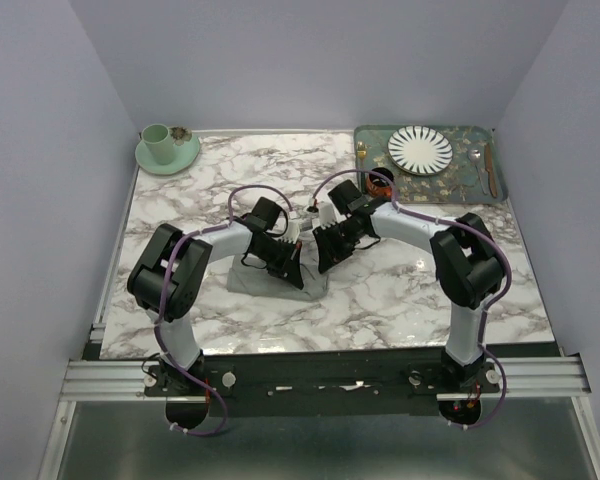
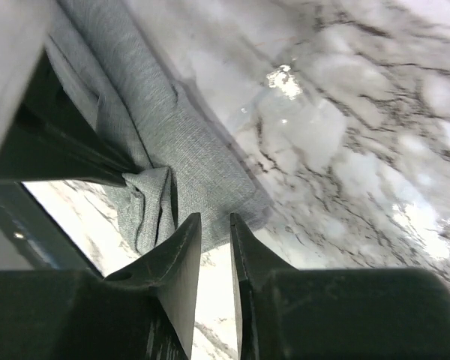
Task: Fold the napkin into a case and place the utensils inside
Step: Stuff the top corner of the smaller-rectangle-folded napkin into the folded napkin.
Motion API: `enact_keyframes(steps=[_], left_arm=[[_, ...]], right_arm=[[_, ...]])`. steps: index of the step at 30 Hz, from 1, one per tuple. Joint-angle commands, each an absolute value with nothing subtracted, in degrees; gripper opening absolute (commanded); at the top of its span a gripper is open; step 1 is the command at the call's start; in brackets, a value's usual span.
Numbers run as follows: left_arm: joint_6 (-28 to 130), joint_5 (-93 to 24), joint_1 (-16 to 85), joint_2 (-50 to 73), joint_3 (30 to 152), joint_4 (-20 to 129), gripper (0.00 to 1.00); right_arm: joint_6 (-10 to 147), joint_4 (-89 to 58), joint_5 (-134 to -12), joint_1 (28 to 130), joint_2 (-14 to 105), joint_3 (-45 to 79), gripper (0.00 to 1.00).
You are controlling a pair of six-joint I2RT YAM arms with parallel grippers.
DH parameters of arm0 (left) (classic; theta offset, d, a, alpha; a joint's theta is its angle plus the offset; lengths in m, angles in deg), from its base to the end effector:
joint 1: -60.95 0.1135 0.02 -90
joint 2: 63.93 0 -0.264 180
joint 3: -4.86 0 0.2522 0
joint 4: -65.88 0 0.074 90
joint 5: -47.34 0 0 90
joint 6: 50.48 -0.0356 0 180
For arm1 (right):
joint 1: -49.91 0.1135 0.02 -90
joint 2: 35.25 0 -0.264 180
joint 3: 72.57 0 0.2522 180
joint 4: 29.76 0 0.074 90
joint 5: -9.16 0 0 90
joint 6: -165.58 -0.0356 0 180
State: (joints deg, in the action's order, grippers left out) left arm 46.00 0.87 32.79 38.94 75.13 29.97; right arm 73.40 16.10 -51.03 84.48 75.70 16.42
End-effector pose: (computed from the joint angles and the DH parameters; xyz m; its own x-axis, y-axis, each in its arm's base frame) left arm 0.2775 -0.1763 0.1421 -0.8788 0.3776 -0.2917 0.4684 0.5664 -0.6781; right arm 0.3094 0.2347 0.1686 -0.7866 -0.5019 -0.3597 -0.6174 0.6275 0.4744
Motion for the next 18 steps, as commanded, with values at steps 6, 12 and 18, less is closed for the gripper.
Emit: enact_keyframes(steps=[6, 12, 18], left_arm=[[46.4, 1.0, 34.6, 42.9, 74.4, 30.7, 0.0], [46.7, 1.5, 35.4, 44.2, 74.5, 30.9, 0.0], [47.3, 2.1, 36.2, 45.6, 75.2, 31.0, 0.0]], right_arm=[[75.8, 3.5, -58.9, 88.7, 67.4, 6.9, 0.33], [76.8, 0.2, -60.7, 90.0, 66.6, 6.5, 0.29], [77.7, -0.3, -62.5, 92.4, 66.1, 5.6, 0.26]])
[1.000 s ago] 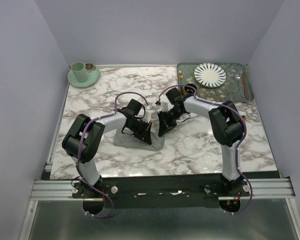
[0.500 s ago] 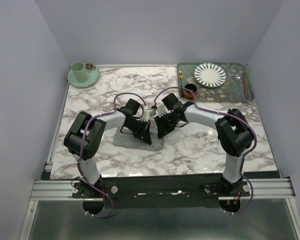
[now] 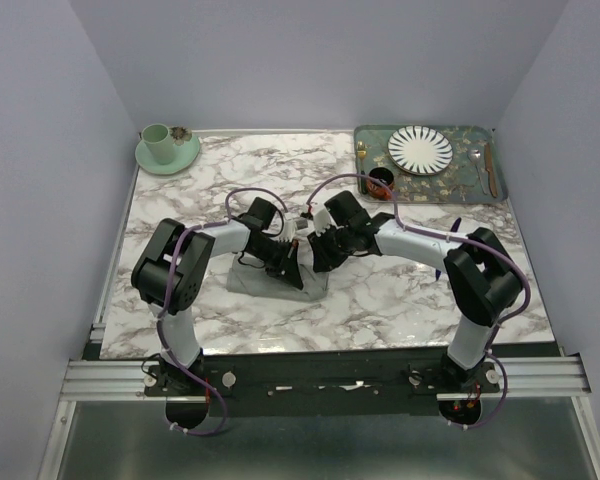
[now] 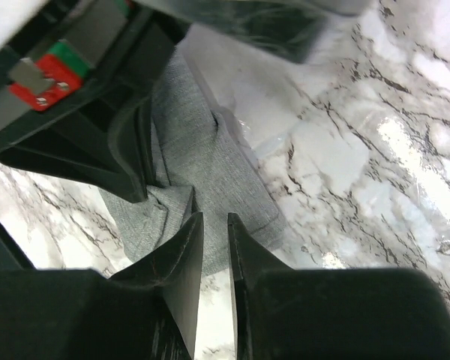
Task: Fold the napkin into a case and place the utensils inside
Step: Stuff the top corner of the smaller-rectangle-folded napkin into the folded napkin.
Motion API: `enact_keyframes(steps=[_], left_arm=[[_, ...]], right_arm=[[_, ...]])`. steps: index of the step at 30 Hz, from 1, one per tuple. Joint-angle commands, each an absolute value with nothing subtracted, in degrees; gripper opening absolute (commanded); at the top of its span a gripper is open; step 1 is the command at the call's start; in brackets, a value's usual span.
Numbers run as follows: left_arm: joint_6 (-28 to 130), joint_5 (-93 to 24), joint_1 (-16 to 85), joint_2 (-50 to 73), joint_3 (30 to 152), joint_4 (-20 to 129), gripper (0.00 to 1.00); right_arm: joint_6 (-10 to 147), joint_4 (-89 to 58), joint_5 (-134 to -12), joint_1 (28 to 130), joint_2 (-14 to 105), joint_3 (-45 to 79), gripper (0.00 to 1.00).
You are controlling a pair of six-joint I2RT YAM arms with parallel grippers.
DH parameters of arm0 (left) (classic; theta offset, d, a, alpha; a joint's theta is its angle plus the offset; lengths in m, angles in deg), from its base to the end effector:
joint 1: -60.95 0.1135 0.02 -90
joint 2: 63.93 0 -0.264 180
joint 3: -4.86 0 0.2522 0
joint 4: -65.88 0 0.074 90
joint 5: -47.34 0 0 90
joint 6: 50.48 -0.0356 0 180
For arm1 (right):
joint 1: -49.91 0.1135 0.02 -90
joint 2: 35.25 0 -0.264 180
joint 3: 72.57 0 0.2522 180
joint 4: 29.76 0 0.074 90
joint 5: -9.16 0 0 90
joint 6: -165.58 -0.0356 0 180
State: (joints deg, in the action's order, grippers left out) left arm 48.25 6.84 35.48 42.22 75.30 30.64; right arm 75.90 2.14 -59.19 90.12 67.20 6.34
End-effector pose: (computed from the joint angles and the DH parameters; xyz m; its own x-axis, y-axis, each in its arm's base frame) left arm 0.2862 -0.1663 0.1281 -0.9199 0.3290 -0.2135 0.3680 0.5357 -0.7600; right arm 0.2732 0.2482 0.1824 -0.6247 -0.5349 -0.5690 -0.7634 0.5717 0.3007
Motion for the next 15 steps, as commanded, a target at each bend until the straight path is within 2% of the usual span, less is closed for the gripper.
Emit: enact_keyframes(steps=[1, 10, 15], left_arm=[[47.4, 2.2, 36.3, 45.8, 75.2, 31.0, 0.0], [47.6, 2.6, 37.0, 46.9, 76.2, 30.9, 0.0], [47.6, 2.7, 37.0, 47.0, 76.2, 30.9, 0.0]], right_arm=[[77.9, -0.8, -62.9, 92.7, 65.7, 5.2, 0.25], [80.1, 1.1, -67.9, 96.3, 68.0, 4.7, 0.24], [79.4, 1.7, -71.2, 96.8, 69.0, 5.0, 0.3]])
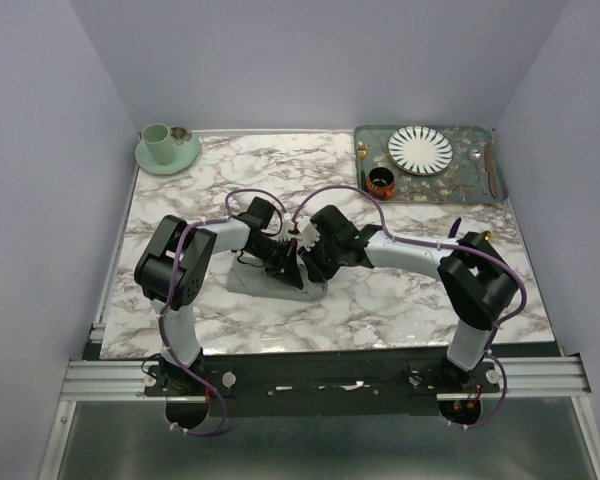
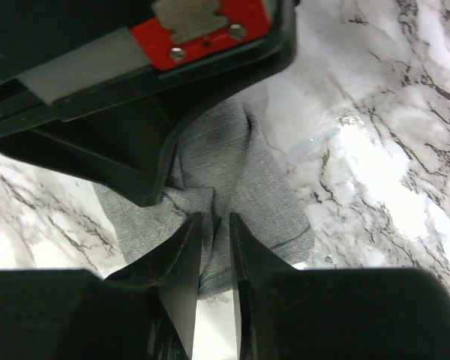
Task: Fold the napkin into a case and place the utensils inside
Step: Stuff the top corner of the smaller-rectangle-folded napkin into the folded napkin.
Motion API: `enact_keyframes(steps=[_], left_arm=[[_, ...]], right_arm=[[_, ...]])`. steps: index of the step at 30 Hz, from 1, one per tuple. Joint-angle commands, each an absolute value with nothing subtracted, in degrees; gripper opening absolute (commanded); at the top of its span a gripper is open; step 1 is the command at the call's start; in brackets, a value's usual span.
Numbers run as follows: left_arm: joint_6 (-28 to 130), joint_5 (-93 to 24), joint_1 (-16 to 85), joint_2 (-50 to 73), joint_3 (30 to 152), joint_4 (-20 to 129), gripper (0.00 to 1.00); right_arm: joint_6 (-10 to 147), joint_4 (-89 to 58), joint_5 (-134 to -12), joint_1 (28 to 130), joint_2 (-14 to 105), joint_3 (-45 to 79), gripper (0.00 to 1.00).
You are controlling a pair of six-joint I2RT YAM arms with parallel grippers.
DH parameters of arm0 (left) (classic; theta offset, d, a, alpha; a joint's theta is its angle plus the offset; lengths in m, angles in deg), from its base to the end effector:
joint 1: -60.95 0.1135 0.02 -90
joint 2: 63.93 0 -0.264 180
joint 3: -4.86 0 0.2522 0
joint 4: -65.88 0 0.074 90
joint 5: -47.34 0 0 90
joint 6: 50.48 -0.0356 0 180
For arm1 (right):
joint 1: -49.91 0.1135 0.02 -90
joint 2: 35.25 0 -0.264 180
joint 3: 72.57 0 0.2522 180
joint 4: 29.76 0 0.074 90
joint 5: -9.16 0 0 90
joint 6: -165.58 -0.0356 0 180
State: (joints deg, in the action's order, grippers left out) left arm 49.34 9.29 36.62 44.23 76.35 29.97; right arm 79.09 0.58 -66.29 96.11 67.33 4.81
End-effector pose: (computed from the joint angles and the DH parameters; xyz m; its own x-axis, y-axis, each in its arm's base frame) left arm 0.2921 -0.1629 0.1222 -0.9366 0.3081 -0.1668 0.3136 0.5247 -0.7914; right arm 0.2476 0.2711 0.1744 -0.5208 -0.6287 -0.5775 -0.8304 0.5298 0.1721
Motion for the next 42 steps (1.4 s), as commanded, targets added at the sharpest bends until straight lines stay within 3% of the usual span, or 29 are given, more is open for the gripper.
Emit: enact_keyframes(steps=[1, 10, 13, 16, 17, 42], left_arm=[[47.6, 2.7, 37.0, 47.0, 76.2, 31.0, 0.0], [47.6, 2.9, 37.0, 47.3, 76.4, 31.0, 0.0], [47.6, 2.8, 37.1, 47.3, 76.5, 31.0, 0.0], [47.6, 2.6, 37.1, 47.3, 76.5, 30.9, 0.0], [47.6, 2.5, 37.2, 47.3, 76.5, 30.9, 0.0], [52.2, 2.7, 36.5, 40.7, 80.9, 33.8, 0.0]], right_arm=[[79.4, 1.9, -71.5, 96.8, 69.2, 5.4, 0.31], [79.1, 3.7, -72.9, 96.8, 70.8, 6.8, 0.31], [79.0, 4.3, -72.6, 96.8, 70.7, 7.0, 0.25], [78.6, 5.0, -72.1, 96.7, 68.8, 7.9, 0.11], [78.4, 5.5, -72.0, 96.8, 68.5, 8.3, 0.01], [78.0, 7.6, -70.0, 96.8, 65.7, 9.1, 0.01]])
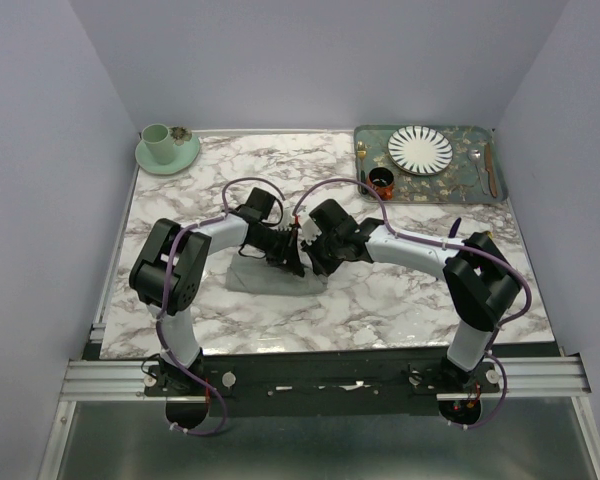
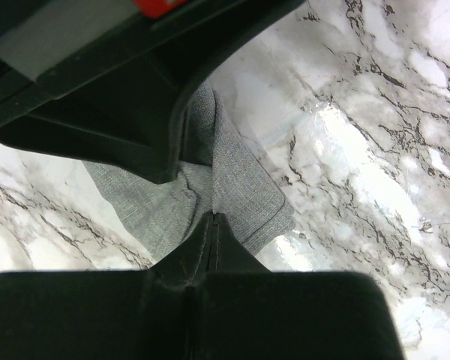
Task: Fold the napkin into a case and place the utensils inside
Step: Stuff the top corner of the smaller-rectangle-folded napkin into the folded napkin.
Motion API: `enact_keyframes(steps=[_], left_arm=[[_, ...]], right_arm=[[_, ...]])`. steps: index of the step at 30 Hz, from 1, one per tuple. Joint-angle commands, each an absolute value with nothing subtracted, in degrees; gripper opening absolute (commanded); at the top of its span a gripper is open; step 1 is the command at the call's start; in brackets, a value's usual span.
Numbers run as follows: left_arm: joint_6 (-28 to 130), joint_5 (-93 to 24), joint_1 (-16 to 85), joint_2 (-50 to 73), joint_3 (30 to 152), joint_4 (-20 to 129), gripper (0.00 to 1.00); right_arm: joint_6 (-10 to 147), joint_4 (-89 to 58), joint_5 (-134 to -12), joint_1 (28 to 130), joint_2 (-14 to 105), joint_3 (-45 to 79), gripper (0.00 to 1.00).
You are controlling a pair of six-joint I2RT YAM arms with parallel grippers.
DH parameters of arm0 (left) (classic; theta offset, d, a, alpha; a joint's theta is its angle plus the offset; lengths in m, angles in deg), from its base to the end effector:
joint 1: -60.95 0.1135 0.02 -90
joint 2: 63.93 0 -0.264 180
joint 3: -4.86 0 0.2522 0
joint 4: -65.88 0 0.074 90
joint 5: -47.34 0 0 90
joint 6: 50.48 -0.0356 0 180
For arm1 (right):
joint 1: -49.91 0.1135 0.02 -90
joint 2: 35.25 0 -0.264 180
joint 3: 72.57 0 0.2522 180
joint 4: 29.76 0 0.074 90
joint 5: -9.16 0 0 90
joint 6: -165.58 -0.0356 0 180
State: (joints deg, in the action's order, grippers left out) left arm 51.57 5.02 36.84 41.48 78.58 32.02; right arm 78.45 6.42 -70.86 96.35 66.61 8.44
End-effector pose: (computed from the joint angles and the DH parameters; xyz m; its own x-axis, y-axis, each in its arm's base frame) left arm 0.3044 -0.1651 0.1463 -0.9283 0.2615 -0.2643 0.3687 0.5564 -0.7447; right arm 0.2500 0.2719 0.1906 -0.5384 -0.6377 -0.5508 -0.8067 0.5791 0.1180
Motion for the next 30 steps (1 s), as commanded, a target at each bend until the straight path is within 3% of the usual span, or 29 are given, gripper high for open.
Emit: enact_keyframes(steps=[1, 16, 19, 20, 23, 26, 30], left_arm=[[52.0, 2.7, 36.3, 40.6, 81.1, 33.9, 0.0], [48.6, -0.4, 35.7, 43.9, 80.8, 35.6, 0.03], [49.0, 0.5, 36.3, 42.8, 80.8, 36.6, 0.11], [49.2, 1.0, 36.7, 42.2, 80.4, 37.3, 0.23], [51.4, 3.4, 38.3, 38.8, 78.0, 40.6, 0.39], [54.4, 4.6, 40.2, 34.0, 74.3, 44.2, 0.46], [61.1, 5.2, 42.5, 26.9, 68.2, 50.0, 0.46]], right_arm=[[78.0, 7.6, -70.0, 96.8, 65.9, 9.3, 0.01], [76.7, 7.6, -73.5, 96.7, 66.4, 9.5, 0.01], [76.4, 7.7, -74.3, 96.5, 66.7, 9.4, 0.01], [76.1, 7.6, -74.6, 96.6, 66.8, 9.5, 0.01], [75.8, 7.6, -75.2, 96.2, 66.9, 9.6, 0.01], [74.2, 7.6, -75.5, 95.9, 67.0, 9.7, 0.01], [73.1, 7.6, -75.7, 95.8, 67.7, 10.0, 0.01]])
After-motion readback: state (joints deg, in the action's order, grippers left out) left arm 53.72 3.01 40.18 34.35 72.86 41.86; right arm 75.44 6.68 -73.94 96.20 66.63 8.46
